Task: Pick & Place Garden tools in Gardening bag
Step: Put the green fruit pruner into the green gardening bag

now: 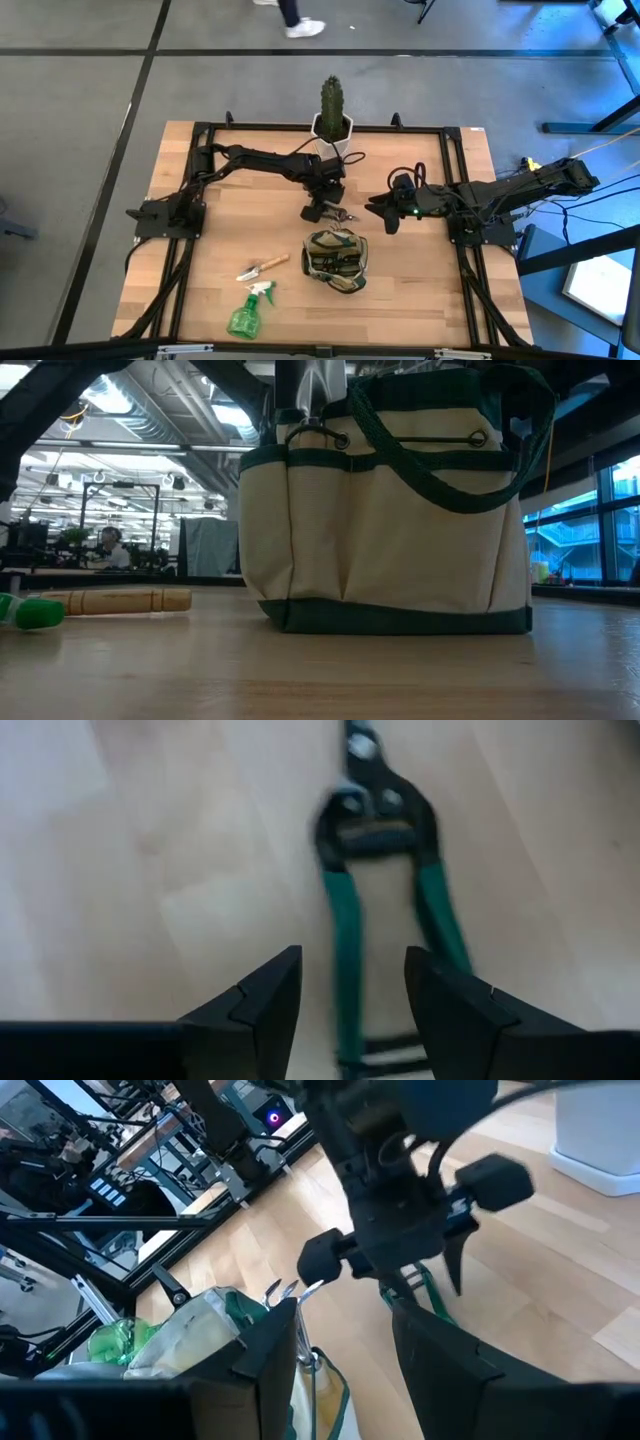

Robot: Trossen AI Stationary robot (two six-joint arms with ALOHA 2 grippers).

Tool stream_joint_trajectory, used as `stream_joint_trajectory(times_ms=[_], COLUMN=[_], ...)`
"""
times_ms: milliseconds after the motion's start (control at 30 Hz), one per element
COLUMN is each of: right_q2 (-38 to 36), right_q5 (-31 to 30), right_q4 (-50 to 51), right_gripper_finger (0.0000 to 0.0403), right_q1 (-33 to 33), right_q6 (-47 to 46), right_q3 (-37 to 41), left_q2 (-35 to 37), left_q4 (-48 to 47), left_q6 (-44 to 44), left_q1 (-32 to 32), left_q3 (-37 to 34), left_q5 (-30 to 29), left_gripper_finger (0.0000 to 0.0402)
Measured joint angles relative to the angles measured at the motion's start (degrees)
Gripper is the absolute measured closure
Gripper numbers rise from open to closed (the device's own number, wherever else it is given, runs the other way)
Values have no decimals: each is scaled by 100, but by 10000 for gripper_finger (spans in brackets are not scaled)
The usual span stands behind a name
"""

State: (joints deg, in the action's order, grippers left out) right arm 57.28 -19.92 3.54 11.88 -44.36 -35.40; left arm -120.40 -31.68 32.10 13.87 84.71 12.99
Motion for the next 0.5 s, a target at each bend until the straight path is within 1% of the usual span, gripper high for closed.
stream_joint_trajectory(times_ms=[133,233,400,500], right_q2=[0,-2,-2,-2], right_q5=[-1,-2,-7,-20], right_q4=[12,13,15,15], right_gripper_finger=[235,235,235,235], right_q1=[0,-4,-4,-4], right_q6=[3,2,16,23], right_q3=[0,0,0,0], left_q2=[-32,-35,-37,-79], left_q4=[-13,-40,-164,-252], left_q6=[-37,-116,-132,-153], left_q1=[13,12,-35,-35], left_q3=[6,4,4,6], left_q5=[-135,-178,-564,-570], left_gripper_finger=[229,241,288,326])
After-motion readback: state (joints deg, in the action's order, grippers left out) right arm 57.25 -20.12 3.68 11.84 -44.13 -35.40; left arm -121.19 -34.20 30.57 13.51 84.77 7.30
